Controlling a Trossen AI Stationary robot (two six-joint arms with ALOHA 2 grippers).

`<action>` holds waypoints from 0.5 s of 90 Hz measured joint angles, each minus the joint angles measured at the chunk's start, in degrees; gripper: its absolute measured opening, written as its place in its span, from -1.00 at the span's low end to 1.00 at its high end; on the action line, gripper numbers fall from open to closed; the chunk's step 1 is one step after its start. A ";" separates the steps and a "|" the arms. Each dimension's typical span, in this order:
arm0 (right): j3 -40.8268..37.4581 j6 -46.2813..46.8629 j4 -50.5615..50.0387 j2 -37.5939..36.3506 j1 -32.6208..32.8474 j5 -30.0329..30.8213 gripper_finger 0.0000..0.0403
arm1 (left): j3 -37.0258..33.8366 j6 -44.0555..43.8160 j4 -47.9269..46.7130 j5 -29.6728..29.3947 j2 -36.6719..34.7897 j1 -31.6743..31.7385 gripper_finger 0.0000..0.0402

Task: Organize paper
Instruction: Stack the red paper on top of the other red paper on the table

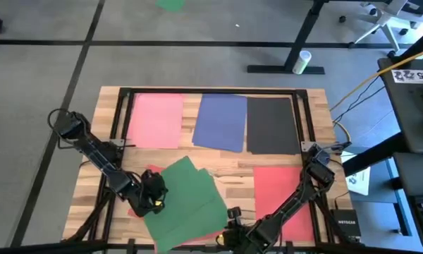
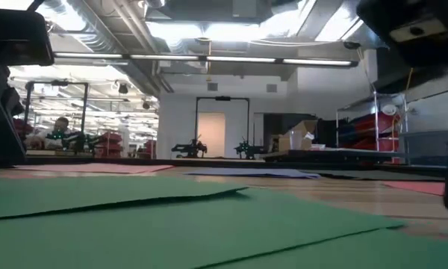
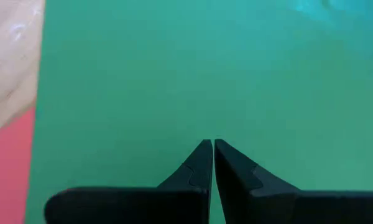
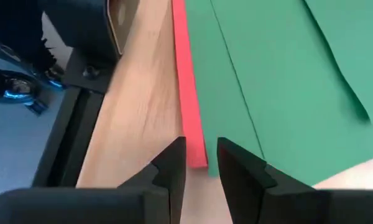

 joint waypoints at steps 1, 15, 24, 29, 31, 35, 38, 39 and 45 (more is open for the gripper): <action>0.00 -0.01 0.02 0.01 -0.02 -0.01 -0.60 | 0.00 0.00 0.00 0.00 0.00 0.00 -1.00; 0.00 -0.20 0.07 0.01 0.03 -0.03 -0.60 | 0.00 0.00 0.17 0.00 0.00 0.00 -1.00; 0.00 -0.66 0.09 0.02 0.03 -0.91 -0.60 | 0.00 0.00 0.15 0.00 0.00 0.00 -1.00; 0.00 -1.82 0.20 0.20 0.05 -2.42 -0.60 | 0.00 0.00 0.13 0.00 0.00 0.00 -1.00; 0.00 -2.55 0.21 0.41 0.06 -2.74 -0.60 | 0.00 0.00 0.15 0.00 0.00 0.00 -1.00; 0.00 -3.38 0.21 0.86 0.15 -3.22 -0.60 | 0.00 0.01 0.13 0.00 0.00 0.00 -1.00; 0.07 -4.18 0.38 1.26 0.19 -3.40 -0.60 | 0.00 0.02 0.15 0.00 0.00 0.00 -1.00; 0.11 -4.45 0.37 1.37 0.19 -3.47 -0.60 | 0.00 0.02 0.14 0.00 0.00 0.00 -1.00; 0.27 -4.90 0.18 2.02 0.24 -2.64 -0.60 | -0.02 0.02 0.14 -0.01 -0.02 0.00 -1.00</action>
